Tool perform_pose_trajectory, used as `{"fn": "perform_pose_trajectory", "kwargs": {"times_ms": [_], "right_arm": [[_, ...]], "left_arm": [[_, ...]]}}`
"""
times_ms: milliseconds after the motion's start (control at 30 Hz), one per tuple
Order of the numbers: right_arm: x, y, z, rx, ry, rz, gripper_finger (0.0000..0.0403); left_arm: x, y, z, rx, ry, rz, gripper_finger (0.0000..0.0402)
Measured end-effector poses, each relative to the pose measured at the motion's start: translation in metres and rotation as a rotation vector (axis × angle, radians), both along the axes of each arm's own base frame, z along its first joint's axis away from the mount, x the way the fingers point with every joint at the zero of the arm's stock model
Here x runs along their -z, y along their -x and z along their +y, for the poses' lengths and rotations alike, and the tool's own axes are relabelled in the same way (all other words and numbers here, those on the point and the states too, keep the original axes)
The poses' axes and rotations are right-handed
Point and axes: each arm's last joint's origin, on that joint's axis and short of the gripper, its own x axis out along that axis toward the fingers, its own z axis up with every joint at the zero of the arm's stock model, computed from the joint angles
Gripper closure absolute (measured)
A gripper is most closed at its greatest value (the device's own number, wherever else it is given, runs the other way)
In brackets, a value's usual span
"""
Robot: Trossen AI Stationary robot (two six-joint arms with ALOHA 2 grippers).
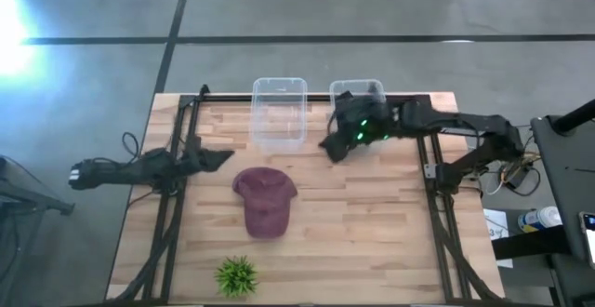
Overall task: Pick & Place hat
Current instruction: Put the red cap into the left transparent bin
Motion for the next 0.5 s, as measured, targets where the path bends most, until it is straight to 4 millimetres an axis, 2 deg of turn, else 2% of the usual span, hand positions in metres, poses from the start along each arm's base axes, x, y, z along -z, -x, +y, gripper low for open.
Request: {"fn": "perform_pose_trajectory", "kwargs": {"times_ms": [100, 167, 333, 500], "right_arm": [[0.017, -0.019, 0.012, -0.081, -0.048, 0.035, 0.0223], [0.027, -0.029, 0.020, -0.120, -0.066, 0.068, 0.0223], [0.049, -0.046, 0.037, -0.141, -0.100, 0.132, 0.0223], [0.070, -0.062, 0.043, -0.060, -0.193, 0.174, 0.0225]], "left_arm": [[0.010, -0.003, -0.003, 0.101, -0.020, 0.252, 0.0232], [0.010, -0.006, -0.004, 0.156, -0.079, 0.372, 0.0232], [-0.008, -0.019, -0.005, 0.223, -0.376, 0.526, 0.0232], [-0.024, -0.039, -0.005, 0.315, -0.697, 0.688, 0.0232]]}}
